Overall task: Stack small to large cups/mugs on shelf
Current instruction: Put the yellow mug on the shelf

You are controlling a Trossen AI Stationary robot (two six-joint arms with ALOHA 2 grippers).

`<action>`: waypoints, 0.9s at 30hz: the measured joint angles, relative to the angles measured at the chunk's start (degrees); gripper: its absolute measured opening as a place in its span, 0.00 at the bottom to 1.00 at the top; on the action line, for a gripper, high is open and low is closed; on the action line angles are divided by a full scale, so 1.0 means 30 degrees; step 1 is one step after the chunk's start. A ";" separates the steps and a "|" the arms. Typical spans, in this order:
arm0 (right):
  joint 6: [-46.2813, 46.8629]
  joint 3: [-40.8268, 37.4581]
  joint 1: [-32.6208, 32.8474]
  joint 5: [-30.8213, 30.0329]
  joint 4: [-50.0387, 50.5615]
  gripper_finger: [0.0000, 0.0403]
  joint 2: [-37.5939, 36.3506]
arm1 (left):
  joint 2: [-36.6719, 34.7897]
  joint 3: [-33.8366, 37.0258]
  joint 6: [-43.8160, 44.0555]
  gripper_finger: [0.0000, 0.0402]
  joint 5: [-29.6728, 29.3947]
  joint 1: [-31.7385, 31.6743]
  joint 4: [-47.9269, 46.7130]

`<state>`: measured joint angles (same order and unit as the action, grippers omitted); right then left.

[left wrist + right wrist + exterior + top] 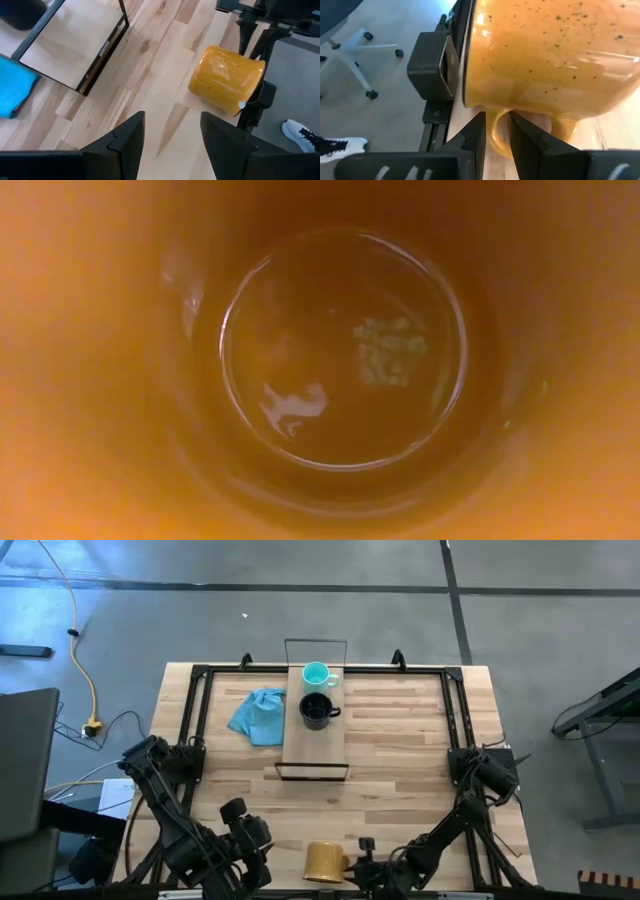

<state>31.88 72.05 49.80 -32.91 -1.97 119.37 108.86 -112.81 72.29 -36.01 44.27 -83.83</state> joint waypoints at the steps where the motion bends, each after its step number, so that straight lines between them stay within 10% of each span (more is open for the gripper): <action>1: -0.0083 0.0000 0.0003 0.0104 -0.0011 0.18 0.0000 | 0.0000 0.0000 0.0000 0.45 0.0001 0.0000 -0.0090; 27: 0.0584 0.0007 -0.0608 0.1388 -0.1488 0.18 0.1178 | 0.0000 0.0000 -0.0007 0.45 -0.0007 0.0000 -0.0104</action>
<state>33.63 72.07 47.98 -28.75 -6.43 122.91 108.86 -112.81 72.27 -36.03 44.27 -84.14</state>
